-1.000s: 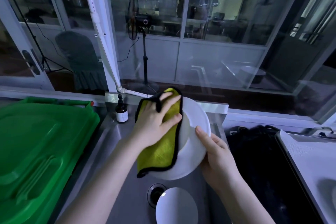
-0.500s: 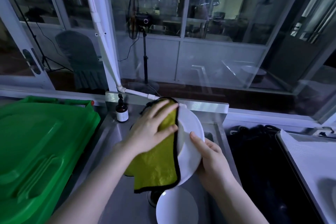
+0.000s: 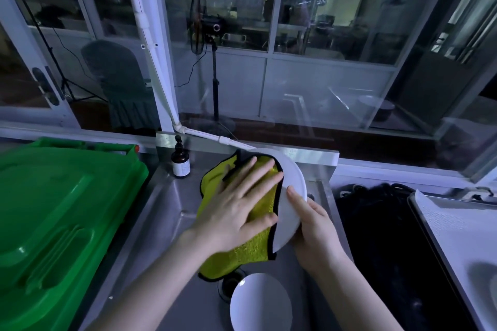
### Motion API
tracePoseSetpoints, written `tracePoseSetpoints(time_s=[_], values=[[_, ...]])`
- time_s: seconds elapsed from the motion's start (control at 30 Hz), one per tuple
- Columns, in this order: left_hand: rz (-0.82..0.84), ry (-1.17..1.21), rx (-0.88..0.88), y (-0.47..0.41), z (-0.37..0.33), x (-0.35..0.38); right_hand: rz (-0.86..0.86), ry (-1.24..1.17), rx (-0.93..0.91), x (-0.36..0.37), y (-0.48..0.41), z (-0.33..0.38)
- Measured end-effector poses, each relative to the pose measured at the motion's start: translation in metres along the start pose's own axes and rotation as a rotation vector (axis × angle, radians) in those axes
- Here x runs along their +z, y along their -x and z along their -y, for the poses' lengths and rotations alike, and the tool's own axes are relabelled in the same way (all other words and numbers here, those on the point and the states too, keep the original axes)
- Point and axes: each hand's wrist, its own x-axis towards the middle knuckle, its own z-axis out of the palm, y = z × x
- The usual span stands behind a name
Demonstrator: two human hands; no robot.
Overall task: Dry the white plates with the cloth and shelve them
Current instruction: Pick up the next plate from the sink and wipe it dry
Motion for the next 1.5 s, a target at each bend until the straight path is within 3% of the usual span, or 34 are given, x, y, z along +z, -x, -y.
tracePoseSetpoints(time_s=[0.1,0.2,0.27,0.47,0.63,0.9,1.1,1.33,1.5], values=[[-0.046,0.108,-0.109,-0.009,0.018,-0.008,0.021,0.083,-0.017,0.001,0.004,-0.002],[-0.087,0.412,-0.329,-0.007,0.026,-0.009,0.005,0.141,-0.053,-0.002,0.006,0.005],[-0.143,0.483,-0.371,0.001,0.022,-0.006,-0.01,0.137,-0.085,-0.005,0.006,0.013],[-0.096,0.104,-0.153,0.024,-0.025,0.013,-0.055,0.073,-0.048,-0.001,0.002,0.007],[-0.004,0.071,-0.072,0.017,-0.023,0.017,-0.013,-0.016,0.001,-0.003,0.005,-0.007],[-0.007,0.182,-0.26,0.006,-0.019,0.001,-0.058,0.01,-0.107,-0.009,0.005,0.013],[-0.059,0.085,-0.047,0.022,-0.063,0.023,-0.04,-0.112,-0.146,-0.018,0.006,0.025],[0.07,0.019,-0.176,-0.023,-0.037,0.009,-0.082,-0.044,-0.088,-0.033,0.021,0.016],[-0.1,0.119,-0.272,-0.02,-0.064,0.019,-0.073,-0.067,-0.164,-0.053,0.031,0.039]])
